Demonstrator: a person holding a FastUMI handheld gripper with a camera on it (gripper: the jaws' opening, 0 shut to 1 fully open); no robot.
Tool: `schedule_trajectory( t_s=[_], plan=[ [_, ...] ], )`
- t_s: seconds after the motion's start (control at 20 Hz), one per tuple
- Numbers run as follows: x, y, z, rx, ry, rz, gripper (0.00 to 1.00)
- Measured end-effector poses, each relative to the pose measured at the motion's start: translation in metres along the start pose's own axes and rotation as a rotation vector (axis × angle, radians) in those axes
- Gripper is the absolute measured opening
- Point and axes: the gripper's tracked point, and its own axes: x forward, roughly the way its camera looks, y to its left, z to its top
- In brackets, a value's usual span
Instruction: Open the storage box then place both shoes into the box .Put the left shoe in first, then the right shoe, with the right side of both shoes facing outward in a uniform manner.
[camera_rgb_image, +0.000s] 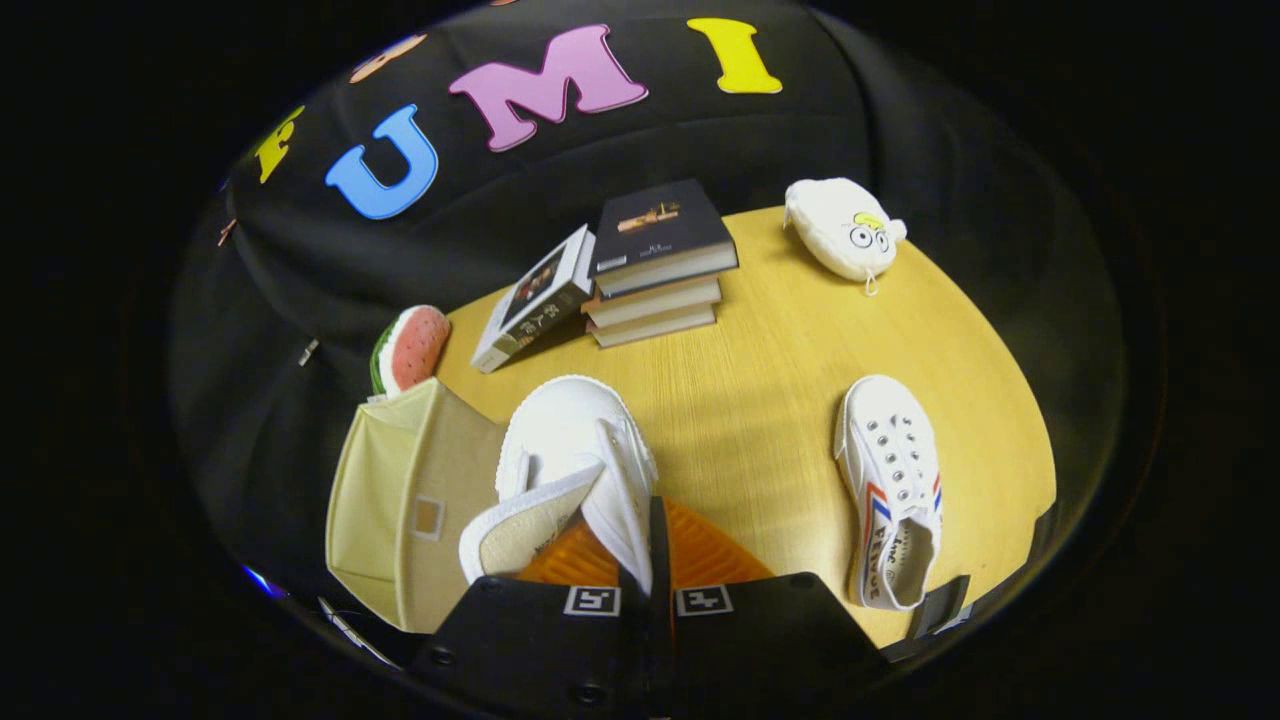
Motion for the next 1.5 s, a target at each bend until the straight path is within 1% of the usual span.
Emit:
schedule_trajectory(
  t_s=[0.1, 0.2, 0.3, 0.4, 0.55, 0.65, 0.75, 0.9, 1.05, 1.3, 1.5],
  plan=[
    [-0.028, 0.018, 0.023, 0.003, -0.045, -0.008, 0.06],
    [-0.046, 0.048, 0.039, 0.043, -0.079, 0.003, 0.06],
    [-0.056, 0.090, 0.053, 0.102, -0.120, 0.055, 0.06],
    [-0.059, 0.130, 0.058, 0.130, -0.151, 0.093, 0.06],
    [-0.050, 0.185, 0.050, 0.135, -0.170, 0.111, 0.05],
    [-0.041, 0.217, 0.035, 0.155, -0.157, 0.123, 0.05],
    [-0.022, 0.238, 0.017, 0.172, -0.139, 0.121, 0.06],
    [0.011, 0.250, -0.018, 0.171, -0.097, 0.061, 0.06],
    [0.039, 0.252, -0.049, 0.156, -0.053, -0.021, 0.06],
    [0.074, 0.261, -0.075, 0.230, -0.004, -0.090, 0.06],
    [0.087, 0.258, -0.085, 0.213, 0.007, -0.135, 0.07]
  ],
)
